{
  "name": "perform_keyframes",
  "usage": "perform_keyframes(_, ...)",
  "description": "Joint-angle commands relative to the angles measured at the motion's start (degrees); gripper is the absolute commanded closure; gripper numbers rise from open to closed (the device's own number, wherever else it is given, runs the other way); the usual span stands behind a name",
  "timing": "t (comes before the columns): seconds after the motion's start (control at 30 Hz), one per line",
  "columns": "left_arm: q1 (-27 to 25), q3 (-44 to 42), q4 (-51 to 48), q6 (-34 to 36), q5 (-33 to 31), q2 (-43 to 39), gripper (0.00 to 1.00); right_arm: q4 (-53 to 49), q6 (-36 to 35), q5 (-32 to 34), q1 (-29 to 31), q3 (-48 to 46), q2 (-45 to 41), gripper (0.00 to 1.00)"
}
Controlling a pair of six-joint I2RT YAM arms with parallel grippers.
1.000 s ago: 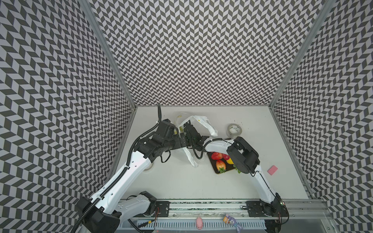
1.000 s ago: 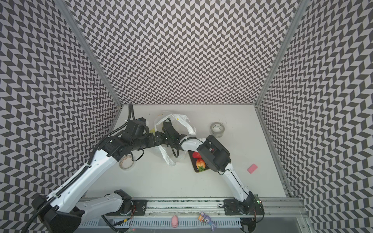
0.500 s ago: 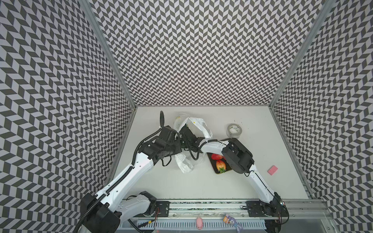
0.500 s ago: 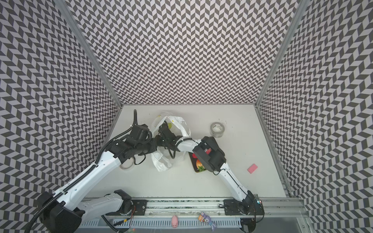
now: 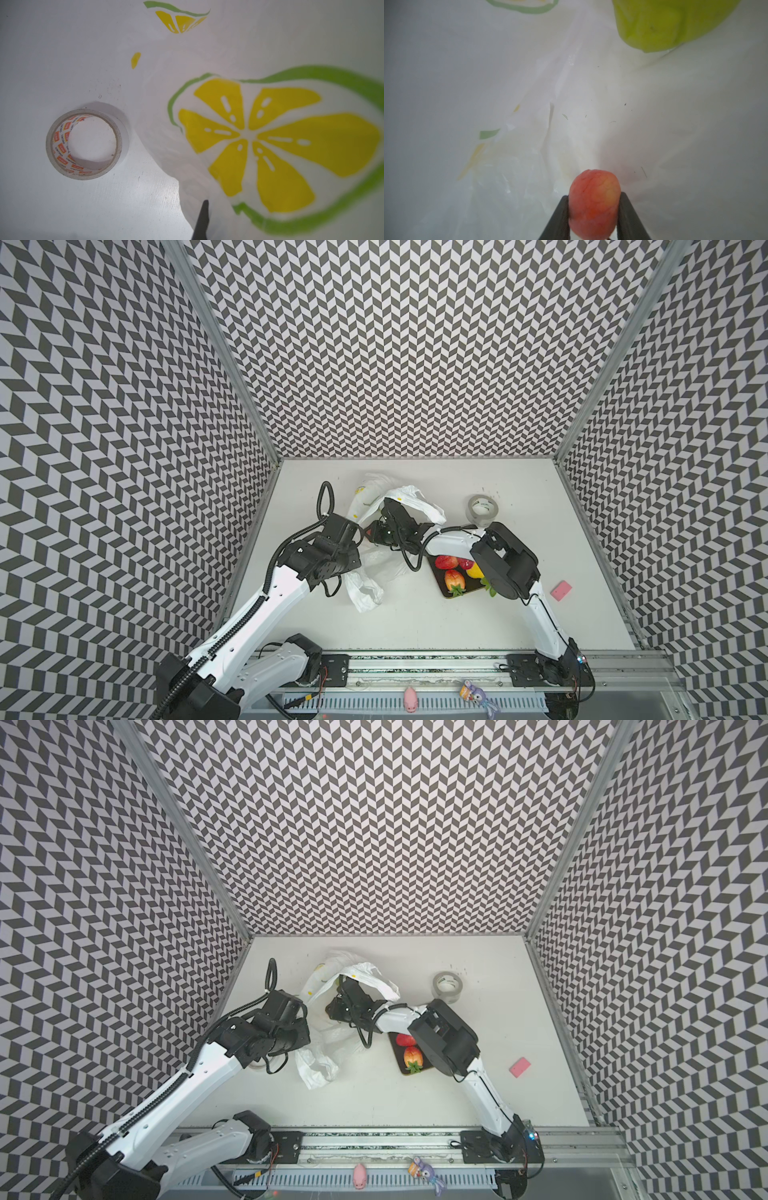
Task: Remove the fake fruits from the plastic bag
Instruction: 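Lift the red strawberry out of the bag toward the black tray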
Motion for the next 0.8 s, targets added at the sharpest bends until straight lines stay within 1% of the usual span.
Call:
perform_keyframes(0.0,0.2,-1.1,1.2,-0.4,-1.5,-0.6,1.00,4.6,2.0,-1.1,-0.3,-2.7,-5.6,0.74)
perform_keyframes(0.17,0.2,-1.2,4.3,-0.5,-1.1,-0.9,1.00,5.2,2.1,-3.2,-0.3,-7.9,-11.5,0.74)
perform_keyframes(0.27,0.2,-1.1,6.8,-0.5,-1.3,-1.1,1.00,5.7,2.4,-4.6,-0.4,-13.3,-16.9,0.74)
perform_keyframes(0.3,0.2,-1.0,7.7,-0.2,-1.5,-1.0,1.00,6.2,3.3,-5.6,-0.5,-15.6,-19.1,0.74)
perform_keyframes(0.4,0.2,0.0,9.7,0.5,-2.2,0.3,1.00,10.2,9.1,-9.3,-1.2,-23.9,-26.0,0.74)
perform_keyframes(0.5,0.2,0.5,11.6,0.4,-2.1,1.0,1.00,9.4,11.4,-10.1,-1.2,-28.4,-32.6,0.74)
perform_keyframes(0.67,0.2,-1.2,14.4,0.0,-2.4,0.1,1.00,3.6,12.2,-7.6,-1.3,-32.0,-43.1,0.73)
perform_keyframes(0.77,0.2,-1.2,15.0,0.0,-2.4,0.2,1.00,-1.2,12.1,-3.0,-1.4,-35.0,-50.5,0.73)
